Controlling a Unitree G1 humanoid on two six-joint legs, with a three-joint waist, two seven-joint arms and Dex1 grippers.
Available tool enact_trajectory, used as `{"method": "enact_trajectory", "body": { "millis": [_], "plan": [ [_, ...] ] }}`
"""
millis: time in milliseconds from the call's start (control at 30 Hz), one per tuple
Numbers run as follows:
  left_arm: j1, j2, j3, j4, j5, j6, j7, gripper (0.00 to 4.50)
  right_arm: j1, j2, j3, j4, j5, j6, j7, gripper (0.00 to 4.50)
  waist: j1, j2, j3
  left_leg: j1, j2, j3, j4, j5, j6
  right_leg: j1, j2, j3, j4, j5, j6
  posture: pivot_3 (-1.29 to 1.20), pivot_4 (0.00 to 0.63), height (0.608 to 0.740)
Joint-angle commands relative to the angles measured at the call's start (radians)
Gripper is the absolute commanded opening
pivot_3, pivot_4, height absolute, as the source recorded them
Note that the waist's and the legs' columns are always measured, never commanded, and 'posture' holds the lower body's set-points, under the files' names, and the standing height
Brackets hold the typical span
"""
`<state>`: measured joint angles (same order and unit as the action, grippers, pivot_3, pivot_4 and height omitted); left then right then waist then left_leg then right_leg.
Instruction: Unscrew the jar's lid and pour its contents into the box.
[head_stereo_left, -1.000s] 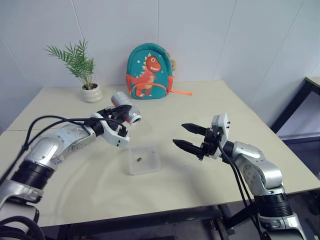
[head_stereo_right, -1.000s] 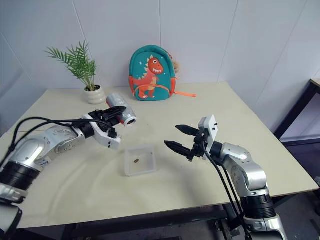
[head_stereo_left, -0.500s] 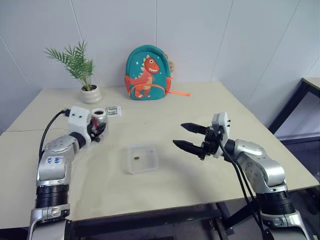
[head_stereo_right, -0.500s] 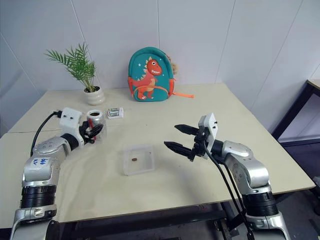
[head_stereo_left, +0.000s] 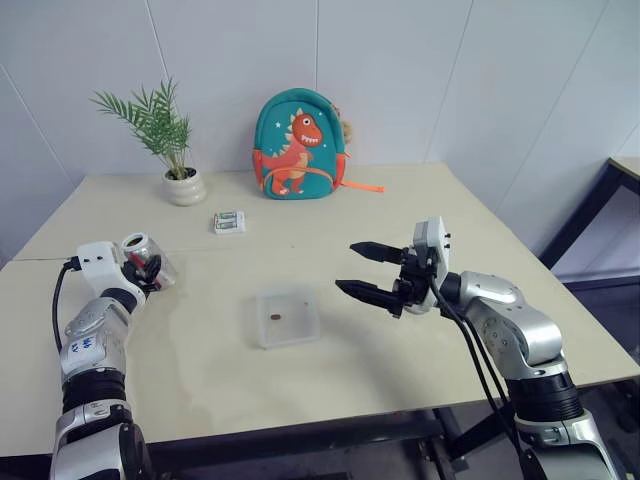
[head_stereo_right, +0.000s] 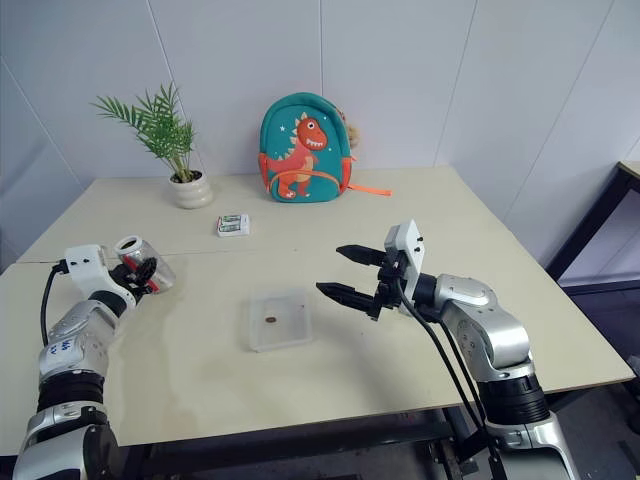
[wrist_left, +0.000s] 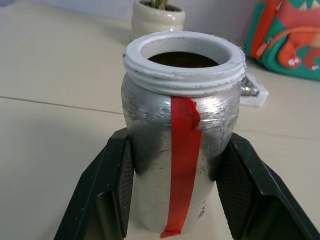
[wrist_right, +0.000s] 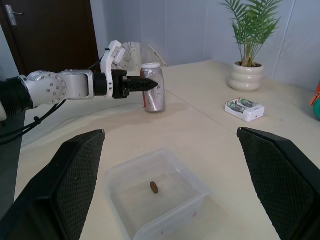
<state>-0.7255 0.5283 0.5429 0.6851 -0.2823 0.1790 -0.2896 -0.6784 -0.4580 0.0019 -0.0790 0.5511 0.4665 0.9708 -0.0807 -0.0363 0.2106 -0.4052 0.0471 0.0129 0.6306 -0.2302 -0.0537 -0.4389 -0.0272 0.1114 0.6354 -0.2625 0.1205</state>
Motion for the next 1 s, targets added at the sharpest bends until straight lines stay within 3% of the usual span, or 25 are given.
{"method": "enact_trajectory", "body": {
  "millis": [33, 133, 167, 367, 667, 833, 1000],
  "plan": [
    [0.001, 0.011, -0.002, -0.009, -0.025, -0.057, -0.019, 1.96, -0.015, -0.027, 0.002, -0.061, 0.013, -0.001, 0.031, 4.48, 0.000, 0.000, 0.000, 0.000, 0.000, 0.000, 0.000, 0.000, 0.000, 0.000, 0.000, 0.000, 0.000, 0.000, 0.000, 0.00, 0.150, 0.740],
    [0.025, 0.021, -0.010, -0.010, -0.018, -0.074, -0.019, 1.96, -0.009, -0.050, 0.010, -0.070, 0.013, 0.006, 0.054, 4.48, -0.001, 0.000, 0.000, 0.000, 0.000, 0.000, 0.000, 0.000, 0.000, 0.000, 0.000, 0.000, -0.001, 0.000, 0.000, 0.00, 0.150, 0.740],
    [0.031, 0.023, -0.011, -0.013, -0.017, -0.077, -0.017, 2.68, -0.008, -0.056, 0.012, -0.071, 0.011, 0.006, 0.059, 4.50, -0.002, 0.000, 0.000, 0.000, 0.000, 0.000, 0.000, 0.000, 0.000, 0.000, 0.000, 0.000, -0.001, 0.000, 0.000, 0.00, 0.150, 0.740],
    [0.071, 0.051, -0.047, -0.037, 0.023, -0.084, 0.019, 4.49, -0.011, -0.069, 0.017, -0.067, 0.005, 0.003, 0.077, 4.50, -0.003, 0.000, 0.000, 0.000, 0.000, 0.000, 0.000, 0.000, 0.000, 0.000, 0.000, 0.000, -0.001, 0.000, 0.000, 0.00, 0.150, 0.740],
    [0.244, 0.089, -0.055, -0.354, -0.003, 0.027, 0.013, 4.49, -0.004, -0.079, 0.016, -0.076, 0.009, 0.005, 0.087, 4.50, -0.004, 0.000, 0.000, 0.000, 0.001, 0.001, -0.001, 0.000, -0.001, 0.000, 0.000, 0.000, -0.002, 0.000, 0.000, 0.00, 0.150, 0.740],
    [0.471, 0.125, -0.001, -0.660, -0.020, 0.149, 0.003, 4.49, 0.019, -0.103, 0.000, -0.085, 0.011, -0.006, 0.099, 4.50, -0.005, 0.000, 0.000, 0.000, 0.001, 0.001, -0.002, -0.001, -0.001, 0.000, 0.000, 0.000, -0.004, 0.000, -0.001, 0.00, 0.150, 0.740],
    [0.636, 0.186, 0.049, -0.828, -0.082, 0.139, -0.156, 4.49, 0.044, -0.153, -0.002, -0.072, -0.025, -0.079, 0.147, 4.50, -0.003, -0.001, 0.000, 0.000, 0.002, 0.001, -0.003, -0.001, -0.001, 0.000, 0.000, 0.000, -0.008, -0.001, -0.003, 0.00, 0.150, 0.740]
  ]
}}
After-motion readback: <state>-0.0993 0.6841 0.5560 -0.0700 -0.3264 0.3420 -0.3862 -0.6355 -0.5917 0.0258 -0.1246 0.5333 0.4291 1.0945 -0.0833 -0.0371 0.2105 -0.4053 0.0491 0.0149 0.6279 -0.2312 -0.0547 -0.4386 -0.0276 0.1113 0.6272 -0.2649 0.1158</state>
